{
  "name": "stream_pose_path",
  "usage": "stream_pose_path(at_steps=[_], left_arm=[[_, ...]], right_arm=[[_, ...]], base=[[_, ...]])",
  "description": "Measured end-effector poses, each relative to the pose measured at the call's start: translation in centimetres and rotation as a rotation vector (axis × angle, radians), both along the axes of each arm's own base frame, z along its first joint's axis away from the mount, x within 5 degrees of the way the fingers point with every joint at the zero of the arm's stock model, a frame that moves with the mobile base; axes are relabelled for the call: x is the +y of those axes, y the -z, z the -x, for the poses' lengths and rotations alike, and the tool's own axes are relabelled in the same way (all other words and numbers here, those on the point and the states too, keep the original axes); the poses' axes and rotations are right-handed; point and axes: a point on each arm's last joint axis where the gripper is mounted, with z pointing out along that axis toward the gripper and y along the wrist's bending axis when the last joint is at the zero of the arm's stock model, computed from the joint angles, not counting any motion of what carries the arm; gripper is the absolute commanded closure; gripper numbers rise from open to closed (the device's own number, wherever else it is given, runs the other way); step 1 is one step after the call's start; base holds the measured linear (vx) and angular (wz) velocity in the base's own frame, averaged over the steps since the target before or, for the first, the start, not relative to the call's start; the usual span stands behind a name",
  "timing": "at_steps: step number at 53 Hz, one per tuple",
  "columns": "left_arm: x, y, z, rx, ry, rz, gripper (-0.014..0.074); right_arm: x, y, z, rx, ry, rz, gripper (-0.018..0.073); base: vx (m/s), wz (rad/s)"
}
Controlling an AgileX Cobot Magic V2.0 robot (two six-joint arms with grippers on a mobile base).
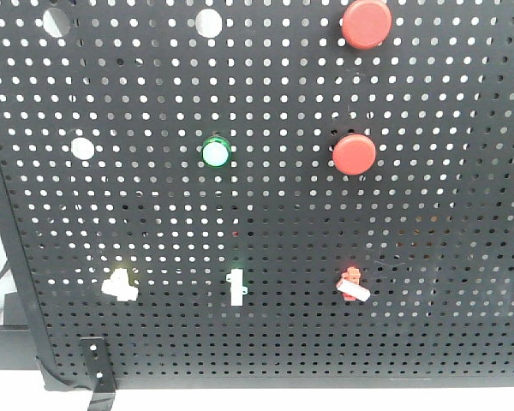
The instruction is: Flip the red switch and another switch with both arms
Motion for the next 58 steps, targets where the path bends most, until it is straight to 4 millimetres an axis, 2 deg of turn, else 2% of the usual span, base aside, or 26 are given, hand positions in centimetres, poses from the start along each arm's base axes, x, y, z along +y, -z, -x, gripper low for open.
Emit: stream_pose_path(at_steps=[8, 15, 31, 40, 51, 58], left_arm=[[0.0, 0.0, 0.0, 0.000, 0.000, 0.000, 0.0594], [0.0, 0.0, 0.0, -0.001, 0.000, 0.000, 0.0594], [0.0, -0.2, 0.0, -0.017, -0.002, 0.001, 0.0594], [0.0, -0.3, 0.0, -0.028, -0.003, 0.002, 0.0594], [0.1, -0.9, 0.1, -0.104, -0.010, 0.006, 0.0594], [0.2, -2.0, 0.3, -0.221, -0.021, 0.032, 0.0594]], right_arm=[[-0.2, 0.0, 0.0, 0.003, -0.003, 0.128, 0.0566], [-0.2, 0.0, 0.0, -0.001, 0.000, 0.115, 0.0566], [0.0, -0.4, -0.1, -0.050, 0.022, -0.158, 0.0566], [0.1, -0.5, -0.1, -0.061, 0.022, -0.195, 0.0566], [0.1, -1.8, -0.2, -0.198, 0.007, -0.194, 0.0566], [0.1, -3.3, 0.0, -0.342, -0.007, -0.189, 0.0566]], base=[[0.00, 0.00], [0.00, 0.00], [0.00, 0.00], [0.00, 0.00], [0.00, 0.00], [0.00, 0.00]])
